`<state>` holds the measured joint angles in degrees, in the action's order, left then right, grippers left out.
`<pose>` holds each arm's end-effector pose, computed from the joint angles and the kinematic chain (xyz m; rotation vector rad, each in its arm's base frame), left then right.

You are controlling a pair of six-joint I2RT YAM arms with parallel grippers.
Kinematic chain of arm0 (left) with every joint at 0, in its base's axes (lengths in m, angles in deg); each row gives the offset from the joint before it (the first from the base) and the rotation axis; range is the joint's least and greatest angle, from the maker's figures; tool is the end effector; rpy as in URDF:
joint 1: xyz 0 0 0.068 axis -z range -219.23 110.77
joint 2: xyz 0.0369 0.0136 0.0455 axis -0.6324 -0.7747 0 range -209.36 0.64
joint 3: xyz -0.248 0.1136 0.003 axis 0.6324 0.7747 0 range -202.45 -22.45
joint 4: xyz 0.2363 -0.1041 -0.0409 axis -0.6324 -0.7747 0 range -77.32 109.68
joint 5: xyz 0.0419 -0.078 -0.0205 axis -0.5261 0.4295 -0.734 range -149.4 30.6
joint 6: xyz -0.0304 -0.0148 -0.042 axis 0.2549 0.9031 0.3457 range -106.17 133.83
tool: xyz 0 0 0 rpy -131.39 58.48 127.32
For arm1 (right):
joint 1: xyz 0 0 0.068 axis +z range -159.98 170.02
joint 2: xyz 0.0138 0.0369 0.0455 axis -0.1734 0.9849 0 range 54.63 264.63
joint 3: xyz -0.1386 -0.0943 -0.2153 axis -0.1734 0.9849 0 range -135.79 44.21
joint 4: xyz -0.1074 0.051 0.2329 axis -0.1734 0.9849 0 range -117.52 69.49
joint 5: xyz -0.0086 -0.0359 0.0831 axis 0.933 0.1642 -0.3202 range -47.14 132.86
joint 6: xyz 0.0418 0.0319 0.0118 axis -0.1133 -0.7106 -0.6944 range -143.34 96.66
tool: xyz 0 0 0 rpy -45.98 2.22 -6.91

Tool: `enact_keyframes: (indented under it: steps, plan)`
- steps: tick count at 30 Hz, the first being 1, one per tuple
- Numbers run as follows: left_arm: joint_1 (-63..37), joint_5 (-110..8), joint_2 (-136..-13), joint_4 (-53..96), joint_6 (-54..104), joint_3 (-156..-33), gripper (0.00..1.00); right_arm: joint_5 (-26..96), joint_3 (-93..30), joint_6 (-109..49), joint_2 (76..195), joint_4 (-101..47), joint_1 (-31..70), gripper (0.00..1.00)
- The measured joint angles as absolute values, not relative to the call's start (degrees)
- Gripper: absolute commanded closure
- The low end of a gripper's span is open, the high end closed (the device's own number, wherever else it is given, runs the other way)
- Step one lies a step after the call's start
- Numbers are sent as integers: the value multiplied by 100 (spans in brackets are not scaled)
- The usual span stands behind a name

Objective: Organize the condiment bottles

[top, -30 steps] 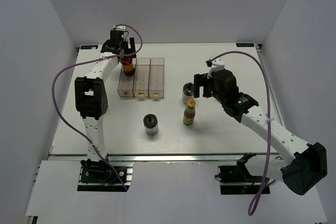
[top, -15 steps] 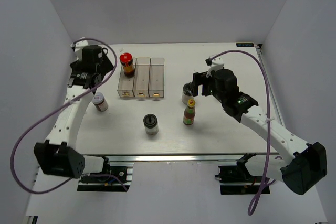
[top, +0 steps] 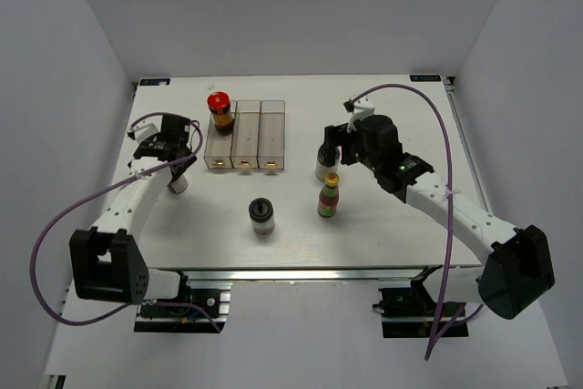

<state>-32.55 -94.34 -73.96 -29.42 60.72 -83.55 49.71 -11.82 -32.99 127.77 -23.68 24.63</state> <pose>0.2503 -0.0089 0.2775 -1.0063 2.2090 0.4141 0.2472 0.1655 0.3124 -0.3435 1.9239 0.3979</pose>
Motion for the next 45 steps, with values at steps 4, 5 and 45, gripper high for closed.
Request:
enact_keyframes:
  steps: [4,5,45]
  plan:
    - [-3305,-9438,-8048,-2728,6083,-8357,2,4906,-1184,-3299,12775,-2381,2458,11]
    - [-3314,-9441,-8172,-2676,6085,-8355,2,4906,-1184,-3299,12775,-2388,2458,11]
    - [-3272,-7572,-7904,-435,4457,-8392,68,4768,-1182,-3338,12775,-2466,2454,11]
